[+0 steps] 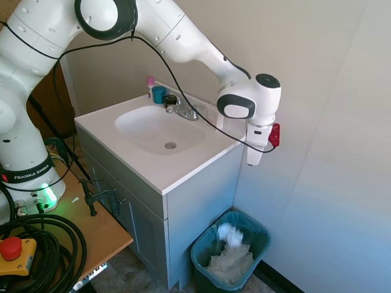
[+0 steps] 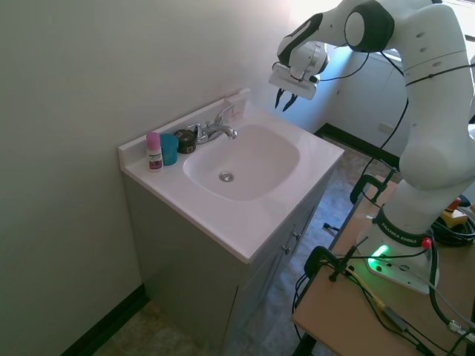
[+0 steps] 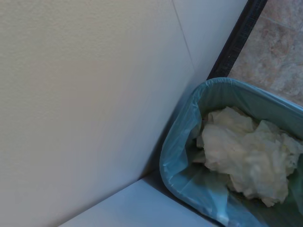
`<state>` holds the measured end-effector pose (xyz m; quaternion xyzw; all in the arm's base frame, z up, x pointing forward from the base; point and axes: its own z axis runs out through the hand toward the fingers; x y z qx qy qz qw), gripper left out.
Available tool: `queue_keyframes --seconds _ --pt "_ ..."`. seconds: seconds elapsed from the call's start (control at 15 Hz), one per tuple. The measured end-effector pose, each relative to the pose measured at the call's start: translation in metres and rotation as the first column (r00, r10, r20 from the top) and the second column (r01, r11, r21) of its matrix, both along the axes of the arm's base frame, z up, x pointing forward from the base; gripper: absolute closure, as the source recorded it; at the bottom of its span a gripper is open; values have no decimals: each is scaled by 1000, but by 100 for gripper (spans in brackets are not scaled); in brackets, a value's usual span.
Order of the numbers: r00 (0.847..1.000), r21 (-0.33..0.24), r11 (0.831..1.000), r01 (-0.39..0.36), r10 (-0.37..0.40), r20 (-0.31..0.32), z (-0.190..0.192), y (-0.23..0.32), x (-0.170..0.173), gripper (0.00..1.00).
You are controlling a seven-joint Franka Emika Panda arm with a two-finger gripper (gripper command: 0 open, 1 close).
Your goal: Throw the tissue in the trash bin
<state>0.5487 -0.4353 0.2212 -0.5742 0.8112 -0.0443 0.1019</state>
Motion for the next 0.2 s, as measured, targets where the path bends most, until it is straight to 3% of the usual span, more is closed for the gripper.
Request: queue_keyframes --seconds 0.2 --pt "999 -11 1000 -16 16 38 21 -3 4 0"
